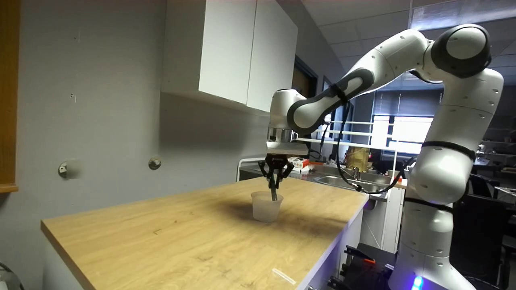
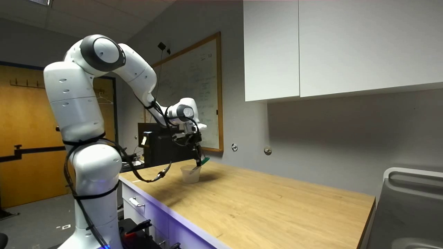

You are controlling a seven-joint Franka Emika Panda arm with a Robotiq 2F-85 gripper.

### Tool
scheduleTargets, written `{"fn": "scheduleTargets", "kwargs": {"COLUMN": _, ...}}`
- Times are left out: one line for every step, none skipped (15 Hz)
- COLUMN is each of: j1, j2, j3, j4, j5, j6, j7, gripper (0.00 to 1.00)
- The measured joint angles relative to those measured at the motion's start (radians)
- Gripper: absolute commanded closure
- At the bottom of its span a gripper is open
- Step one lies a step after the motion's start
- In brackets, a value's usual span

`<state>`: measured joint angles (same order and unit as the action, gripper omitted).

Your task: Put the marker into the bowl.

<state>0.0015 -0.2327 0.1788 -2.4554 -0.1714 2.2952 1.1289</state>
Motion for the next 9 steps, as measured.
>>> {"fn": "scheduleTargets", "kwargs": {"j1": 0.001, "j2": 0.007, "j3": 0.003, "j4": 0.0, "j5": -0.012, "j6": -0.003, "j7": 0.008, "gripper": 0.38}}
{"fn": "scheduleTargets", "kwargs": {"j1": 0.002, "j2": 0.013, "j3": 0.007, "j4": 0.0, "j5": -0.022, "j6": -0.007, "j7": 0.014, "gripper": 0.31}}
{"fn": "scheduleTargets", "kwargs": {"j1": 0.003, "j2": 0.018, "j3": 0.01, "j4": 0.0, "j5": -0.032, "j6": -0.012, "j7": 0.019, "gripper": 0.22}}
{"fn": "scheduleTargets", "kwargs": {"j1": 0.005, "j2": 0.022, "j3": 0.012, "j4": 0.001, "j5": -0.036, "j6": -0.018, "j7": 0.021, "gripper": 0.15}}
{"fn": "scheduleTargets", "kwargs": {"j1": 0.007, "j2": 0.025, "j3": 0.013, "j4": 0.002, "j5": -0.037, "j6": -0.025, "j7": 0.021, "gripper": 0.08}}
{"fn": "scheduleTargets", "kwargs": {"j1": 0.01, "j2": 0.027, "j3": 0.014, "j4": 0.003, "j5": -0.037, "j6": -0.032, "j7": 0.021, "gripper": 0.01}}
{"fn": "scheduleTargets", "kwargs": {"j1": 0.013, "j2": 0.029, "j3": 0.014, "j4": 0.007, "j5": -0.037, "j6": -0.04, "j7": 0.021, "gripper": 0.0}}
{"fn": "scheduleTargets", "kwargs": {"j1": 0.016, "j2": 0.029, "j3": 0.014, "j4": 0.01, "j5": -0.037, "j6": -0.046, "j7": 0.021, "gripper": 0.0}}
{"fn": "scheduleTargets", "kwargs": {"j1": 0.019, "j2": 0.029, "j3": 0.014, "j4": 0.014, "j5": -0.037, "j6": -0.051, "j7": 0.021, "gripper": 0.0}}
